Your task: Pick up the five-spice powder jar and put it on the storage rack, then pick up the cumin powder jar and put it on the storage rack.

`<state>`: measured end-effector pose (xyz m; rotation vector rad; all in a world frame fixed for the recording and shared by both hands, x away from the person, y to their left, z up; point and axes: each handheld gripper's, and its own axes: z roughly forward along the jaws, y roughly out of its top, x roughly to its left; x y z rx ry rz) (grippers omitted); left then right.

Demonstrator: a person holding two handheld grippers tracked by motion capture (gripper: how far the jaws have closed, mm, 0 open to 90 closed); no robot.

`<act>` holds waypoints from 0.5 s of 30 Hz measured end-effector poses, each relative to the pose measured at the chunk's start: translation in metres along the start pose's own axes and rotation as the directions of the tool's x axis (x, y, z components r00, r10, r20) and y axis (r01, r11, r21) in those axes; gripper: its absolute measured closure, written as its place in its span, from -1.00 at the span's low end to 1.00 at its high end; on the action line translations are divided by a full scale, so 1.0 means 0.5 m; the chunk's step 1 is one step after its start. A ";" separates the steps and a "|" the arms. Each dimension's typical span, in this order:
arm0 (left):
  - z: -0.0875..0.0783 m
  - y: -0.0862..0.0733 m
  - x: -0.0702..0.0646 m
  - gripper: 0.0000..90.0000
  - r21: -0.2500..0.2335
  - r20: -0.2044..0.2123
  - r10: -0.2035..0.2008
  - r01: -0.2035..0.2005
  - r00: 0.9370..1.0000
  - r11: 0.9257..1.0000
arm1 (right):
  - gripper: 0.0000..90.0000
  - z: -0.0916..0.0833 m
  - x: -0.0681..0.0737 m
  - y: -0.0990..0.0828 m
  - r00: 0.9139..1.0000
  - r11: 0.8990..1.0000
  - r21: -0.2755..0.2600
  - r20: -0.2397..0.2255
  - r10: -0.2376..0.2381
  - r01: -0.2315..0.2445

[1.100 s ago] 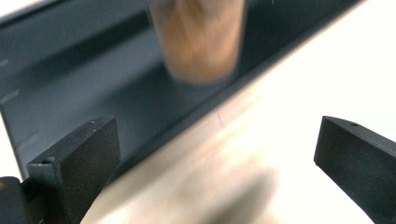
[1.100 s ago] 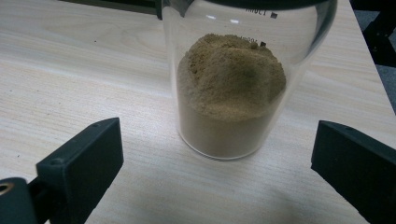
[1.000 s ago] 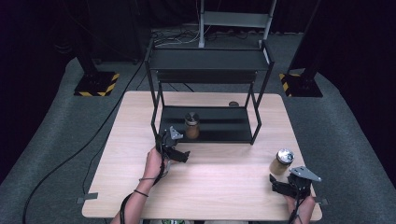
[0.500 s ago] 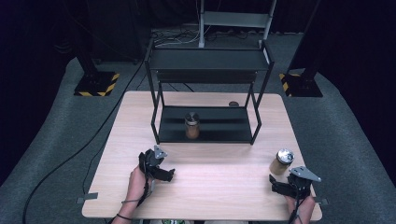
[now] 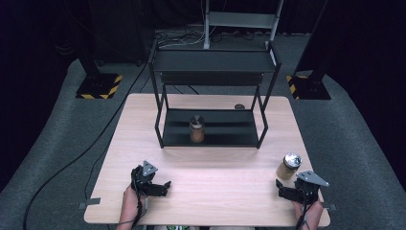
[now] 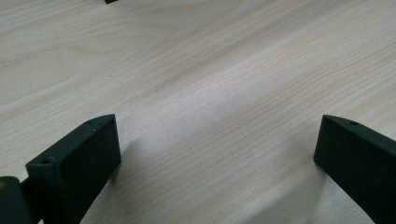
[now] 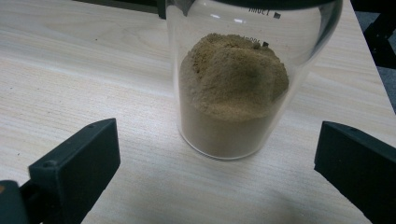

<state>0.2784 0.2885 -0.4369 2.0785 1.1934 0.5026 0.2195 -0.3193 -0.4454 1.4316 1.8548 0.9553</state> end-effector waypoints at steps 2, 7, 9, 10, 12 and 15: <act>0.000 0.000 -0.002 -0.99 0.000 -0.003 -0.003 0.003 1.000 1.000 | -1.00 0.000 0.000 0.000 1.000 1.000 -0.001 0.000 0.000 0.000; -0.001 -0.002 -0.003 -0.99 -0.003 -0.005 0.000 0.000 1.000 1.000 | -1.00 0.001 0.000 0.001 1.000 1.000 0.003 -0.001 0.000 0.000; -0.002 -0.004 -0.006 -0.99 -0.009 -0.010 0.006 -0.006 1.000 1.000 | -1.00 0.001 0.003 0.001 1.000 1.000 0.003 0.005 -0.006 0.006; -0.002 -0.004 -0.006 -0.99 -0.008 -0.010 0.006 -0.006 1.000 1.000 | -1.00 0.001 0.003 0.001 1.000 1.000 0.003 0.005 -0.010 0.010; -0.001 -0.003 0.000 -0.99 -0.004 0.000 -0.001 0.001 1.000 1.000 | -1.00 0.001 0.004 0.001 1.000 1.000 0.004 0.006 -0.011 0.011; -0.001 -0.002 0.004 -0.99 -0.004 0.008 0.007 -0.007 1.000 1.000 | -1.00 0.001 0.005 0.002 1.000 1.000 0.006 0.007 -0.012 0.012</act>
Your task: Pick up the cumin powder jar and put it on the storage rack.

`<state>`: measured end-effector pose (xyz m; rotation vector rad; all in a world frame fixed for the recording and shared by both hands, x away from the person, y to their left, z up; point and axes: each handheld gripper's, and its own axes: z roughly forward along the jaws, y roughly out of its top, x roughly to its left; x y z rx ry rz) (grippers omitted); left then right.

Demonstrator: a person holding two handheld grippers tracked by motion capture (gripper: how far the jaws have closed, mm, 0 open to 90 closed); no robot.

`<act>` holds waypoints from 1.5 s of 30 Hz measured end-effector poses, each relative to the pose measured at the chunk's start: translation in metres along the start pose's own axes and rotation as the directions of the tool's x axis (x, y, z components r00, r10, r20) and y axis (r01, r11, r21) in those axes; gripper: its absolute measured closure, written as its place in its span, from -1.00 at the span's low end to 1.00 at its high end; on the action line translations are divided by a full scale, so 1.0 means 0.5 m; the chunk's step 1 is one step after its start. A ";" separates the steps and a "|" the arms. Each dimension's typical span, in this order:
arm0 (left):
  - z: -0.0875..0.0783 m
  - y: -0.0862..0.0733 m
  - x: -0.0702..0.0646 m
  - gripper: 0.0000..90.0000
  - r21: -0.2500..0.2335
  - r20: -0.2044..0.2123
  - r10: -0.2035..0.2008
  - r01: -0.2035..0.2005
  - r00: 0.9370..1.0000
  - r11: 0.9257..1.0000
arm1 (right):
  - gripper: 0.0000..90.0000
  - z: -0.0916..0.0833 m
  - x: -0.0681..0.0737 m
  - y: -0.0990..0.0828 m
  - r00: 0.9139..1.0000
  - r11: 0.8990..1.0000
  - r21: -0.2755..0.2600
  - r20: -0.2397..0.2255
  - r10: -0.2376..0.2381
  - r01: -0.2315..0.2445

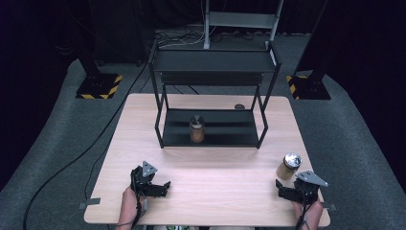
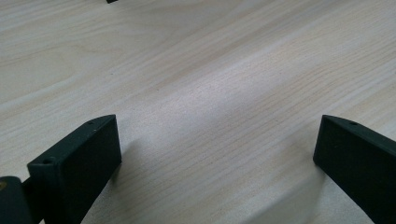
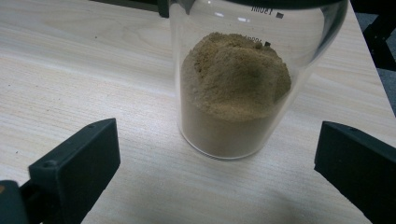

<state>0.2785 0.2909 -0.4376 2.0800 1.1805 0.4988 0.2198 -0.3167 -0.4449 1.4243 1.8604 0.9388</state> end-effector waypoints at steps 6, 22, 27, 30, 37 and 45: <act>0.000 0.000 0.001 -0.99 -0.001 0.001 0.001 -0.001 1.000 1.000 | -1.00 0.003 0.001 0.006 1.000 1.000 0.018 0.000 -0.005 0.005; 0.000 0.000 0.001 -0.99 -0.001 0.002 0.002 -0.002 1.000 1.000 | -1.00 -0.002 -0.020 0.054 0.999 0.999 0.034 -0.025 -0.025 0.026; 0.000 0.000 0.001 -0.99 0.000 0.002 0.001 -0.001 1.000 1.000 | -1.00 0.011 -0.024 0.082 0.998 0.997 0.049 -0.037 -0.055 0.057; 0.000 0.000 0.001 -0.99 -0.001 0.002 0.001 -0.001 1.000 1.000 | -1.00 0.020 -0.024 0.097 0.997 0.996 0.056 -0.038 -0.065 0.067; 0.000 0.000 0.001 -0.99 0.000 0.002 0.001 -0.001 1.000 1.000 | -0.89 0.036 -0.033 0.117 0.996 0.994 0.072 -0.048 -0.078 0.081; 0.000 0.000 0.001 -0.99 0.000 0.002 0.001 -0.001 1.000 1.000 | -0.56 0.047 -0.040 0.126 0.996 0.990 0.113 -0.055 -0.074 0.080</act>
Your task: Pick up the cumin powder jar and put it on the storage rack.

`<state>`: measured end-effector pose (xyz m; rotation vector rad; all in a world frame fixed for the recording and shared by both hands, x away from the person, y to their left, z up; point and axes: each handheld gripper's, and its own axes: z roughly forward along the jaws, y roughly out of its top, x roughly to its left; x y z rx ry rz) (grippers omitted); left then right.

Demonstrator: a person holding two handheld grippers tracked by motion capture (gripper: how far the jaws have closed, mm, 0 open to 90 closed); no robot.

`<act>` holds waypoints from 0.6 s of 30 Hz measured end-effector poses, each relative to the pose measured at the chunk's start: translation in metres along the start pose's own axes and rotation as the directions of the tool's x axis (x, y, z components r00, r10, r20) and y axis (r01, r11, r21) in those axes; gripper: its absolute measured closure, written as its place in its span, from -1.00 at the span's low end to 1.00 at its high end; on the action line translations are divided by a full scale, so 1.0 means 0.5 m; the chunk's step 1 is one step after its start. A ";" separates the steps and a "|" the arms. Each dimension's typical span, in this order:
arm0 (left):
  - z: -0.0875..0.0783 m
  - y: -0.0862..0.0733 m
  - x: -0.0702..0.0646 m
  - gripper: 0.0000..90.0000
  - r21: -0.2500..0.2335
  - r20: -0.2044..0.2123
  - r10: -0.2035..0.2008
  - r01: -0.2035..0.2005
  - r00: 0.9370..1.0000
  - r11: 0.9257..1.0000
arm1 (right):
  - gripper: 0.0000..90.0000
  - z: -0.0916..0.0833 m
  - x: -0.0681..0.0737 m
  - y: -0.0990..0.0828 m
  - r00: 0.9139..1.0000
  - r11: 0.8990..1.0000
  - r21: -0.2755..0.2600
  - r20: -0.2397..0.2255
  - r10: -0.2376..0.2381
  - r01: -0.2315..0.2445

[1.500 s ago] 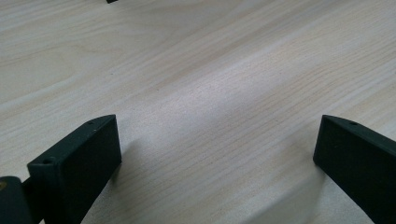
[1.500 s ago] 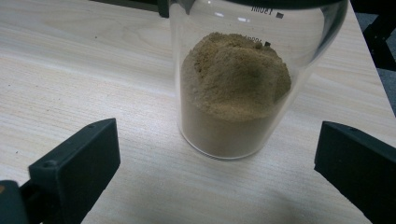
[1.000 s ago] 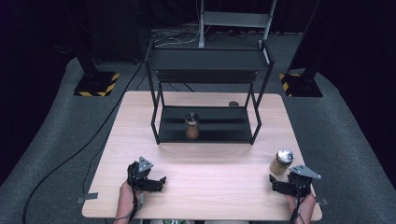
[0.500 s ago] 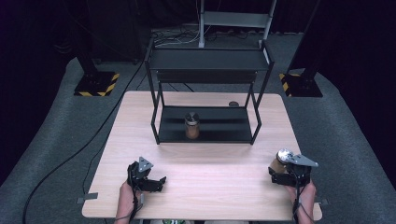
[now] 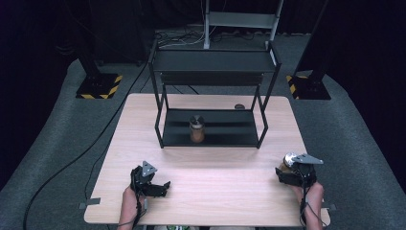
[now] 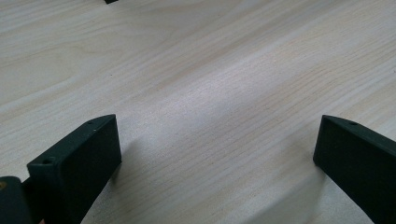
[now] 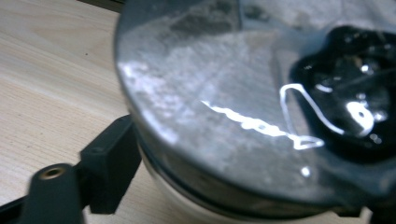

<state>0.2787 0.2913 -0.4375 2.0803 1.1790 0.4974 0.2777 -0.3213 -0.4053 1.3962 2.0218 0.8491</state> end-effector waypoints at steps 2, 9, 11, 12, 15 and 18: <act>0.000 0.000 0.000 -0.99 0.000 0.000 0.000 0.000 1.000 1.000 | -0.45 0.002 -0.001 0.001 1.000 1.000 0.004 -0.001 0.004 -0.004; 0.000 0.000 0.000 -0.99 0.000 -0.001 0.001 -0.001 1.000 1.000 | -0.35 0.003 -0.007 0.004 1.000 1.000 0.013 -0.011 0.021 -0.021; 0.000 0.000 0.000 -0.99 0.000 0.000 0.000 0.000 1.000 1.000 | -0.34 0.003 -0.008 0.006 1.000 1.000 0.016 -0.014 0.027 -0.027; 0.000 0.000 0.000 -0.99 0.000 0.000 0.001 -0.001 1.000 1.000 | -0.34 0.003 -0.009 0.008 0.999 0.999 0.018 -0.016 0.029 -0.028; 0.000 0.000 0.000 -0.99 0.000 0.000 0.000 0.000 1.000 1.000 | -0.34 0.003 -0.011 0.015 0.999 0.999 0.032 -0.021 0.030 -0.029; 0.000 0.000 0.000 -0.99 0.000 0.000 0.000 0.000 1.000 1.000 | -0.33 0.002 -0.013 0.027 0.999 0.998 0.054 -0.029 0.024 -0.022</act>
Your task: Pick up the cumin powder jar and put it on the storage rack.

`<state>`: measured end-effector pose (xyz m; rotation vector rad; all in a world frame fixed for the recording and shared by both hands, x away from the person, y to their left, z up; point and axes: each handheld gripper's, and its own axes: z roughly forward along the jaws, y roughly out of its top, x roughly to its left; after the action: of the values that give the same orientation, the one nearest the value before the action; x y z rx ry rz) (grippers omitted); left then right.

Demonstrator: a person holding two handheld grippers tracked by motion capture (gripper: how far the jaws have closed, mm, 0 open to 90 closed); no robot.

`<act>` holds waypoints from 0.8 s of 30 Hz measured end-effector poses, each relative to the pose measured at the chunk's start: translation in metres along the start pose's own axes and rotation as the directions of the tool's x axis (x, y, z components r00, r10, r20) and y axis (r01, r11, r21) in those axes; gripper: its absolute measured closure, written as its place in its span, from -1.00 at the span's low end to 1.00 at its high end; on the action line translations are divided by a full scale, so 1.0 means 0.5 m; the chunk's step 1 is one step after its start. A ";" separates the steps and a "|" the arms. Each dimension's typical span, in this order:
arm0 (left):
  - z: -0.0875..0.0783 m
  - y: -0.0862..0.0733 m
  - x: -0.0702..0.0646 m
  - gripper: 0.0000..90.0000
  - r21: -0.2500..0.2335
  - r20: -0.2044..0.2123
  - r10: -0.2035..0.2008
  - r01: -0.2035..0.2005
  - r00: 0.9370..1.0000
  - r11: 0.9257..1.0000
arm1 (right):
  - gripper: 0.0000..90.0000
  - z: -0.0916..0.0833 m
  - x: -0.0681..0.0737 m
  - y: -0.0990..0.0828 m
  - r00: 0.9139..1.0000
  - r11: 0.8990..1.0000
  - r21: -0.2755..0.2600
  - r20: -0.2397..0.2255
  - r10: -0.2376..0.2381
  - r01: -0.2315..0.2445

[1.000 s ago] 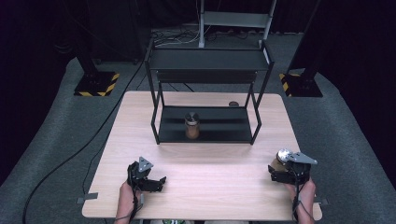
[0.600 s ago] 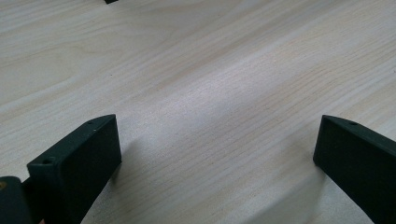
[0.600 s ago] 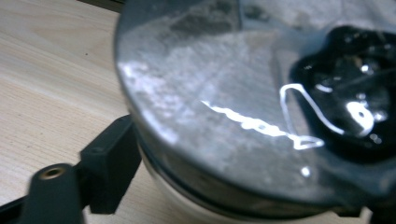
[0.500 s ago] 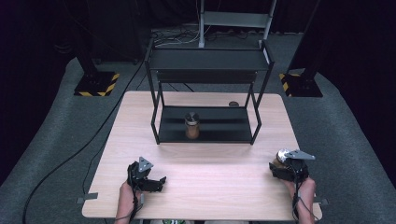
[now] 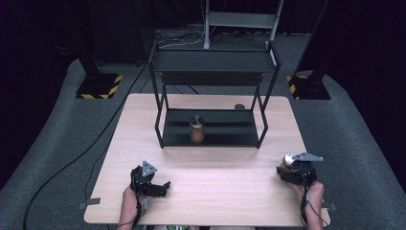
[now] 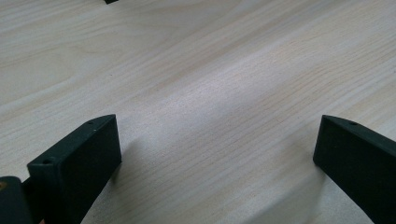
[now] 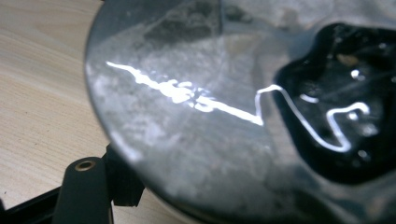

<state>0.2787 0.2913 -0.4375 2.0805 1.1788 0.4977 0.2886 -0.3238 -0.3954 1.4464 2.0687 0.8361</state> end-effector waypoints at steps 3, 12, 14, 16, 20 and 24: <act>0.000 0.000 0.000 -0.99 0.000 0.000 0.000 0.000 1.000 1.000 | -0.33 0.000 0.001 0.013 1.000 1.000 0.022 -0.010 -0.014 0.014; 0.000 0.000 0.000 -0.99 0.000 0.000 0.000 0.000 1.000 1.000 | -0.33 0.005 0.003 0.056 0.998 0.996 0.086 -0.043 -0.036 0.040; 0.000 0.000 0.000 -0.99 0.000 0.000 0.001 -0.001 1.000 1.000 | -0.33 0.006 0.003 0.066 0.998 0.994 0.101 -0.053 -0.038 0.043; 0.000 0.000 0.000 -0.99 0.000 0.000 0.001 -0.001 1.000 1.000 | -0.33 0.007 0.003 0.074 0.997 0.993 0.111 -0.060 -0.039 0.046; 0.000 0.000 0.000 -0.99 0.000 0.000 0.001 -0.001 1.000 1.000 | -0.33 0.007 0.002 0.091 0.996 0.990 0.128 -0.077 -0.042 0.052; 0.000 0.000 0.000 -0.98 0.000 0.000 0.002 -0.002 1.000 1.000 | -0.33 0.010 0.004 0.107 0.995 0.987 0.144 -0.088 -0.053 0.065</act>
<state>0.2785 0.2914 -0.4375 2.0816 1.1763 0.4985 0.3263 -0.3072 -0.3607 1.4397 2.2661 0.7468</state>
